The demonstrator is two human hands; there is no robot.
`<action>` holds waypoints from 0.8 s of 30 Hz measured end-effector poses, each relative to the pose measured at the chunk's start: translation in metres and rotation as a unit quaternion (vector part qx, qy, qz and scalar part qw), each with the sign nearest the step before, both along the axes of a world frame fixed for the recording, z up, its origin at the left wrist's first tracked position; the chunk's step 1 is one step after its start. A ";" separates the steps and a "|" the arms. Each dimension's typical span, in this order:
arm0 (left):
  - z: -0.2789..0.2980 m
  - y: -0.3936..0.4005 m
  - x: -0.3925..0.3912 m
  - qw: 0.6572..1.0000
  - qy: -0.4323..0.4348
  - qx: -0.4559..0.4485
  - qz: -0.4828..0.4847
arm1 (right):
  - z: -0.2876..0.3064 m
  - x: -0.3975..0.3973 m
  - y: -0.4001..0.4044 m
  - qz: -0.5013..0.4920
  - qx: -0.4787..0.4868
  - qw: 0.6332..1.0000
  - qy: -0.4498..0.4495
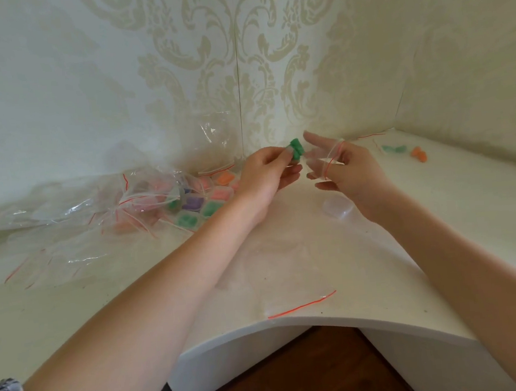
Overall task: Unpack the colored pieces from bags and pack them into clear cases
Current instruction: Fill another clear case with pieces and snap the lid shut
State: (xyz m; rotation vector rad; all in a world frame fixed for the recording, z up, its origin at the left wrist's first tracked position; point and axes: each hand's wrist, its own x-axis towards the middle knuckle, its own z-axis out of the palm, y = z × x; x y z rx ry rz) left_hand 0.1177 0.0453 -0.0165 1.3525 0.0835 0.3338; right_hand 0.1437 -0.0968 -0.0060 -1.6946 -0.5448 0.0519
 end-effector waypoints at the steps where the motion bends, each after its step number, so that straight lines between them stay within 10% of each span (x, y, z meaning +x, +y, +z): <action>1: 0.000 0.000 -0.001 1.000 -0.013 0.010 0.001 | 0.000 0.000 0.000 -0.002 -0.010 1.000 -0.002; 24: 0.003 -0.002 -0.006 0.995 0.032 0.084 0.044 | -0.002 -0.004 0.004 -0.034 -0.053 0.995 -0.076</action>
